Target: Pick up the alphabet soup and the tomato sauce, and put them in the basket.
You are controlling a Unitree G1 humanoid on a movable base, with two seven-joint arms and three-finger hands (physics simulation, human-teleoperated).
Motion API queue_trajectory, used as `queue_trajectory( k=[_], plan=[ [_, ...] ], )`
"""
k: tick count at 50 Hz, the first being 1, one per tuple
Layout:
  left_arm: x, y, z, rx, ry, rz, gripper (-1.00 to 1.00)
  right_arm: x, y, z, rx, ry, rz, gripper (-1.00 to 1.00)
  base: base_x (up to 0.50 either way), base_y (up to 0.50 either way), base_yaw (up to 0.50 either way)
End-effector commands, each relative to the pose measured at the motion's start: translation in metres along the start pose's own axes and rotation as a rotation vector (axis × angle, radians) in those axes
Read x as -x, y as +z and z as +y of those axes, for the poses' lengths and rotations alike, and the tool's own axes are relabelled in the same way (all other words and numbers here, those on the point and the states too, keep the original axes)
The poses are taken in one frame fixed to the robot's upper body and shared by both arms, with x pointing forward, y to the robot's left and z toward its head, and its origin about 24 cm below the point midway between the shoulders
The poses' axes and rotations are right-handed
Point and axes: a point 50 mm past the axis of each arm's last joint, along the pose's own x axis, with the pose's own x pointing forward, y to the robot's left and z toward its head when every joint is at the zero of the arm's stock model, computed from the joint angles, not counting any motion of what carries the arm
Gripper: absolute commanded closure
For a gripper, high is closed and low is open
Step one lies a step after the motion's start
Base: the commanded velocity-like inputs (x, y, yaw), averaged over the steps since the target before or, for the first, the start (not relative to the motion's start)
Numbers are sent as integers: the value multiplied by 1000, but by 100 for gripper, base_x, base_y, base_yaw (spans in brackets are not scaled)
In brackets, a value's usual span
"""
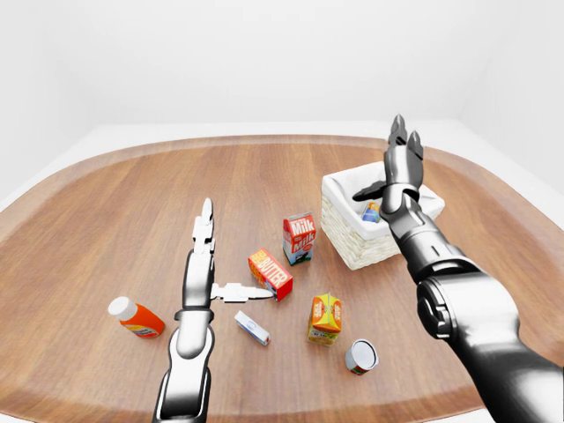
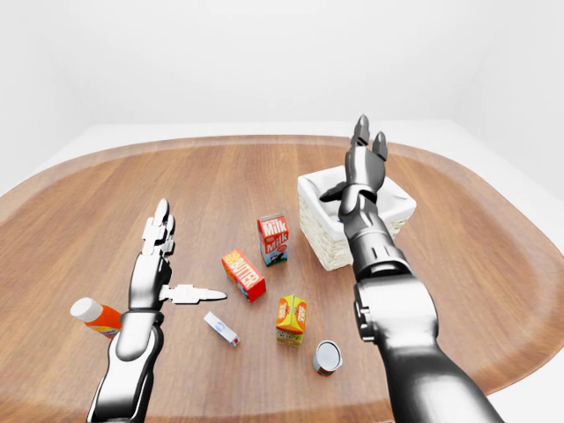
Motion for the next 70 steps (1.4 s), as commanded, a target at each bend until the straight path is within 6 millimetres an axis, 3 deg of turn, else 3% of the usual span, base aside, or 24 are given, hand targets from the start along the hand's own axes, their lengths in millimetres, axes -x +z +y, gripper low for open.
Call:
queue_trajectory(
  k=[1, 21, 30, 44, 70],
  plan=[
    [1, -1, 0, -4, 2, 5, -100, 7, -9, 7, -18, 16, 27, -100, 0, 0, 0],
    [0, -1, 0, -4, -1, 3, -100, 11, -16, 5, -114, -22, 54, -100, 0, 0, 0],
    [0, -1, 0, -3, 0, 3, -100, 16, -6, -2, -216, -84, -2, -100, 0, 0, 0],
    [0, -1, 0, -3, -1, 3, -100, 44, 19, -12, -394, -67, -182, -100, 0, 0, 0],
    [0, -1, 0, -4, -1, 3, -100, 82, 25, -30, -519, -65, -288, -100, 0, 0, 0]
  ],
)
